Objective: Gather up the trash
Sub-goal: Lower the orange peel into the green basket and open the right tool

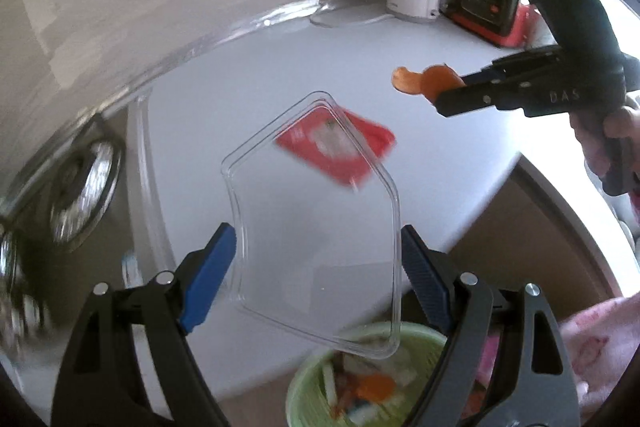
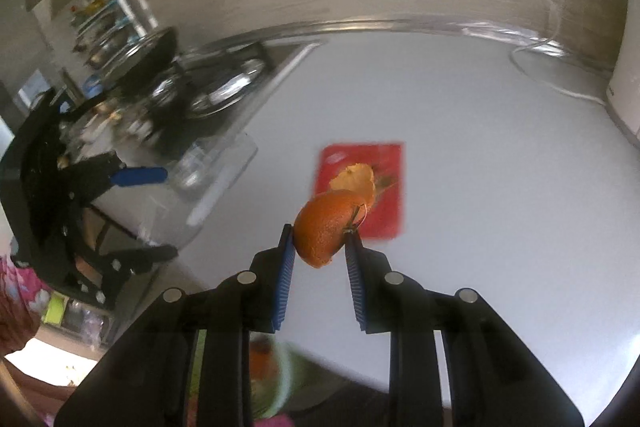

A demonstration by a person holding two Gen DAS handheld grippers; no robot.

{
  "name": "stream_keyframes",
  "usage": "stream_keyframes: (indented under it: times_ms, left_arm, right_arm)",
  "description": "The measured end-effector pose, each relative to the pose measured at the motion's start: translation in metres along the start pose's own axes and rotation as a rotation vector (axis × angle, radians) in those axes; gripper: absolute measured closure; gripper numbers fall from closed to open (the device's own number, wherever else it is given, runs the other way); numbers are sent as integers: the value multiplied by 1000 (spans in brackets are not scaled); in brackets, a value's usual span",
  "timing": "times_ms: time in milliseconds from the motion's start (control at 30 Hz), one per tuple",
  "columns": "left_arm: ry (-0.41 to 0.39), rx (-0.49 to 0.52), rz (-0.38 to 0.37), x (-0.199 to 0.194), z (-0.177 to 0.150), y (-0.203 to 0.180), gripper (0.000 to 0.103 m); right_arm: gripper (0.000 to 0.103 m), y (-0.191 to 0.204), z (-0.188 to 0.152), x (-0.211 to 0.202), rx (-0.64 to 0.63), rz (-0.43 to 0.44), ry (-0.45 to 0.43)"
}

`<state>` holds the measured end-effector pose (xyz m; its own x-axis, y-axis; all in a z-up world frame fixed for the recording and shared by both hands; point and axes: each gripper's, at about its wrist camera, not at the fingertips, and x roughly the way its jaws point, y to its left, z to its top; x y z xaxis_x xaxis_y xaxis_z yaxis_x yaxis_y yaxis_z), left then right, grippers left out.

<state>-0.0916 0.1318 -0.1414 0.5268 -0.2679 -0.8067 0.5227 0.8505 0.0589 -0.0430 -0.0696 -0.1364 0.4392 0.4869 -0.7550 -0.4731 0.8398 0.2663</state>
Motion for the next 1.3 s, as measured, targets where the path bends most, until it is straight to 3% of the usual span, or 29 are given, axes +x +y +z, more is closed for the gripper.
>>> stream_keyframes:
  times_ms: [167,333,533,633,733,933,1300]
  left_arm:
    - [74,-40,14,-23,-68,-28,24]
    - [154,-45,-1,-20,-128,-56,24]
    - [215,-79,-59,3,-171,-63,23]
    - [285,-96,-48,21,-184,-62,21]
    - [298,-103,-32,23,-190,-62,18]
    - [253,-149,-45,7,-190,-51,13]
    - [209,-239,9,-30,-202,-40,12]
  right_arm:
    - [77,52,-45,-1,9,47,61]
    - [77,94,-100,9,50,73,151]
    - [77,117,-138,14,86,49,201]
    - [77,127,-146,12,84,27,205]
    - [77,136,-149,10,83,13,201]
    - [77,150,-152,8,62,5,201]
    - [76,169,-150,24,2,35,244]
